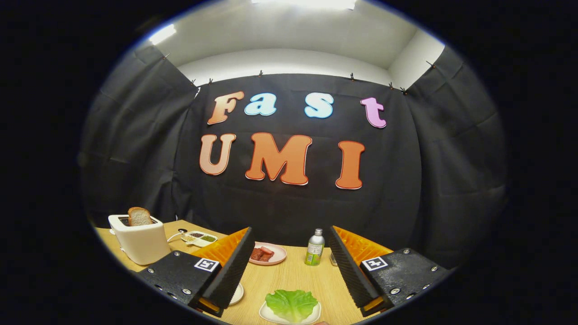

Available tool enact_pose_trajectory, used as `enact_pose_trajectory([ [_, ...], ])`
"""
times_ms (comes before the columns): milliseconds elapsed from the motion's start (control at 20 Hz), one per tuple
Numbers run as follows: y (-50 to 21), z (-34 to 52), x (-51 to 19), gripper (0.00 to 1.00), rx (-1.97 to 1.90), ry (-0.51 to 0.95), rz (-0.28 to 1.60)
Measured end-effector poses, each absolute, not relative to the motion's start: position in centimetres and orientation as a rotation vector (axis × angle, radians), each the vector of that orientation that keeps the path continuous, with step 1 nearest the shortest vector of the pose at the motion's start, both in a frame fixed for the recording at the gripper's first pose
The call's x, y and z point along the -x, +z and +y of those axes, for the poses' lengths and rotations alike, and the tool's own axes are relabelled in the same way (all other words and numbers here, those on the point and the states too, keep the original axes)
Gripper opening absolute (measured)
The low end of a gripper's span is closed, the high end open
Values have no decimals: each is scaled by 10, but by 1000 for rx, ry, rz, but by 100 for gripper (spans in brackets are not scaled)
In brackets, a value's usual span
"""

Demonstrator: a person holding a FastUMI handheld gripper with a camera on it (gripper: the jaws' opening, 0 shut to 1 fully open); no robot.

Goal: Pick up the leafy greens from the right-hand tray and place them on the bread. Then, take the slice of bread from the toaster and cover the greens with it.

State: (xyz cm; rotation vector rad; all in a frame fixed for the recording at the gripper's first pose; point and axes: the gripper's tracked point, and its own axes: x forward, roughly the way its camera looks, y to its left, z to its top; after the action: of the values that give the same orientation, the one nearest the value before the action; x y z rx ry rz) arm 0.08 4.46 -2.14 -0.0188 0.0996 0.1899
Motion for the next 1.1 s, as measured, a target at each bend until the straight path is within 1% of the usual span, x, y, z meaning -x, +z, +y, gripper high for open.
enact_pose_trajectory([
  [450,-63,48,-10,99,46,229,249],
  [600,-77,51,-13,99,25,257,321],
  [900,-113,37,-24,99,69,233,481],
  [1100,-137,37,-23,99,90,246,597],
])
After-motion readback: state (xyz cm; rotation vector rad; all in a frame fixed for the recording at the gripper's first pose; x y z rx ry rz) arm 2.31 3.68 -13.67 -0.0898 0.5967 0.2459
